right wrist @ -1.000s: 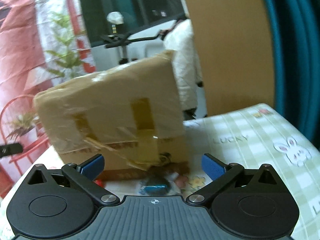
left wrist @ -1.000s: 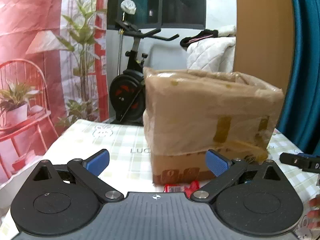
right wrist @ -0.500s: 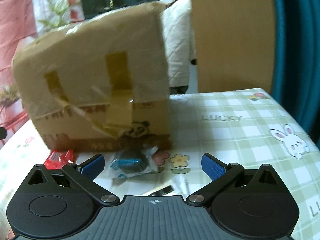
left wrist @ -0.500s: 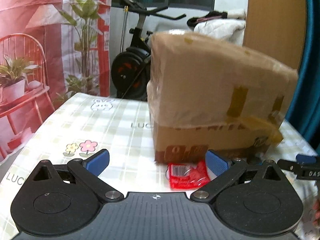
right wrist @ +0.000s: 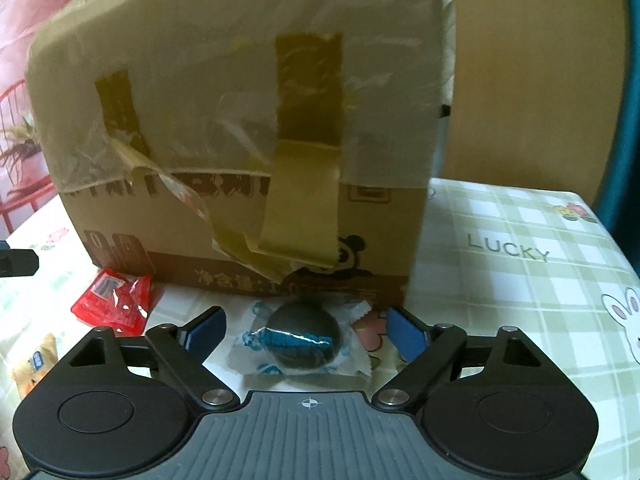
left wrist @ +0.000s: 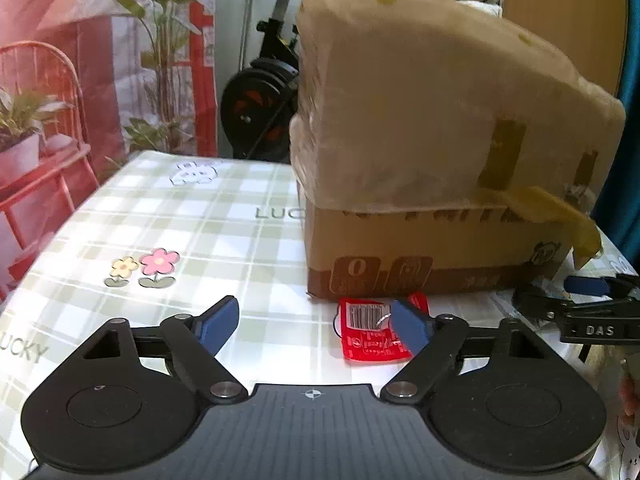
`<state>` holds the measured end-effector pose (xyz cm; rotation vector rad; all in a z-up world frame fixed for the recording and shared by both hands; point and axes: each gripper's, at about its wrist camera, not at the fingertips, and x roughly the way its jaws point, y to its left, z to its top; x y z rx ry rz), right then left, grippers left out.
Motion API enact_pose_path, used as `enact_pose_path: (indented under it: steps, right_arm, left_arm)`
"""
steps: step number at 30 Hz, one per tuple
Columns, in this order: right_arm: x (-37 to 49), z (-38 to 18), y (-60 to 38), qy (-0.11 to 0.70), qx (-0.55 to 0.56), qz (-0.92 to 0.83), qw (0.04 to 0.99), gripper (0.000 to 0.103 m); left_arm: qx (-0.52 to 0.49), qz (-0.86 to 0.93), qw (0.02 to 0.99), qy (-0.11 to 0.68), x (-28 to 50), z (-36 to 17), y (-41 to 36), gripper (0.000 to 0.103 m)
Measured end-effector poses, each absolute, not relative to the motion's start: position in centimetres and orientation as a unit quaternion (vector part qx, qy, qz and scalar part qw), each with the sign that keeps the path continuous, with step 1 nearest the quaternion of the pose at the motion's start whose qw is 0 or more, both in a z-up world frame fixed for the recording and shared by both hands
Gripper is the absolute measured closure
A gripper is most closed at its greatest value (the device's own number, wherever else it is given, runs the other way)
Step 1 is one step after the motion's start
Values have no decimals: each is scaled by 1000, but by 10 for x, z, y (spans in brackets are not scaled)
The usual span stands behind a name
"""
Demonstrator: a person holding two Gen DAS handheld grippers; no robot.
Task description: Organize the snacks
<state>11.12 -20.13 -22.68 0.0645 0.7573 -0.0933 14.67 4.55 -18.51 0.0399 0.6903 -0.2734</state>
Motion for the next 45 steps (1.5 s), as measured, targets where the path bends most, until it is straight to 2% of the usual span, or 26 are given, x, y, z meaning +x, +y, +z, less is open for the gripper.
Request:
enact_pose_path:
  steps: [7, 11, 13, 19, 27, 39, 42, 44, 45]
  right_arm:
    - [132, -239, -202, 403, 39, -50, 913, 29]
    - [128, -239, -203, 400, 55, -39, 914, 42]
    - [124, -238, -206, 396, 64, -34, 915, 45]
    - [110, -238, -209, 391, 82, -25, 916, 46]
    - [107, -235, -213, 388, 86, -22, 917, 46]
    - [105, -236, -211, 386, 89, -22, 918, 46]
    - [104, -236, -211, 385, 90, -20, 918, 46]
    - [103, -236, -210, 385, 91, -19, 918, 46]
    - [102, -236, -210, 385, 91, -18, 918, 46]
  left_arm:
    - [-1, -167, 913, 372, 161, -197, 37, 20]
    - [9, -187, 904, 384, 168, -204, 23, 20]
    - [12, -189, 901, 391, 172, -208, 16, 19]
    - [6, -177, 886, 428, 189, -222, 2, 18]
    - [49, -161, 889, 426, 191, -227, -18, 9]
    - [77, -145, 888, 430, 196, -233, -38, 3]
    - [77, -146, 889, 428, 196, -233, -37, 7]
    - [75, -148, 892, 420, 191, -232, -34, 17]
    - [75, -150, 894, 415, 188, -230, -32, 27]
